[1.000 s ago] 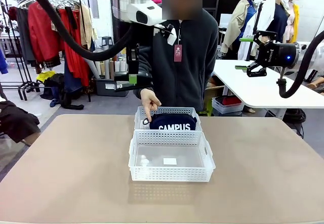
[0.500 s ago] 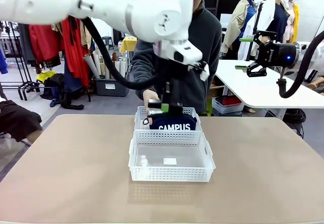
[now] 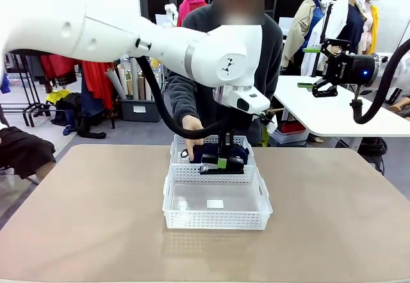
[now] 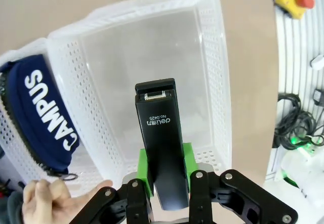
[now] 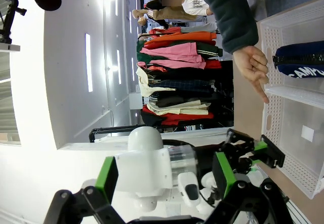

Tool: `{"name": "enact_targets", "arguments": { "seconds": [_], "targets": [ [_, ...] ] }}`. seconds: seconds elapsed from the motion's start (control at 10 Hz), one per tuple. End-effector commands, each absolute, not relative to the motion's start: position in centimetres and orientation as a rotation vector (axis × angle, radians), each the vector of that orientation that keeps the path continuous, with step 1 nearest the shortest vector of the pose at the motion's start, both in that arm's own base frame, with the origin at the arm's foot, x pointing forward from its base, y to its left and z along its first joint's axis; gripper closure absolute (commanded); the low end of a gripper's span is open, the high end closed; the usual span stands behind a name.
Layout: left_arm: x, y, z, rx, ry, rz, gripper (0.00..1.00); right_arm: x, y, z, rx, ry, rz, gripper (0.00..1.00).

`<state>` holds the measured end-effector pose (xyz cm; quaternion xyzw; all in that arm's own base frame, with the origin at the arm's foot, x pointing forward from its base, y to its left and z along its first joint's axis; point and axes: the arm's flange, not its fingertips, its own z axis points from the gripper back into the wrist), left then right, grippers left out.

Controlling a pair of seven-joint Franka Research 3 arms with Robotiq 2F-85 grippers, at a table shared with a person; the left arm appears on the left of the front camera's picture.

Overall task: Distribute items into two baskets.
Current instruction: Place the picked Stapler into the Organizing basket as instructed by the person.

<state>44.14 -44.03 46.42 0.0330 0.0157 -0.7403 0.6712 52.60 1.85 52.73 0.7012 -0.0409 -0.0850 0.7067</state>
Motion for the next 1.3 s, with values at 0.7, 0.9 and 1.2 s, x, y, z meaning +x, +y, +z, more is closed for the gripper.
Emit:
{"name": "enact_targets", "arguments": {
  "seconds": [0.7, 0.9, 1.2],
  "targets": [
    [45.5, -44.4, 44.5, 0.007, 0.07, -1.72, 1.0, 52.4, 2.0, 52.9, 1.568, -0.103, -0.204, 0.0],
    [47.9, -44.2, 42.7, -0.038, 0.076, -1.715, 1.0, 52.4, 2.0, 52.9, 1.568, -0.103, -0.204, 0.0],
    [50.1, -44.5, 40.3, -0.062, 0.087, -1.74, 1.0, 52.4, 2.0, 52.9, 1.568, -0.103, -0.204, 0.0]
  ]
}}
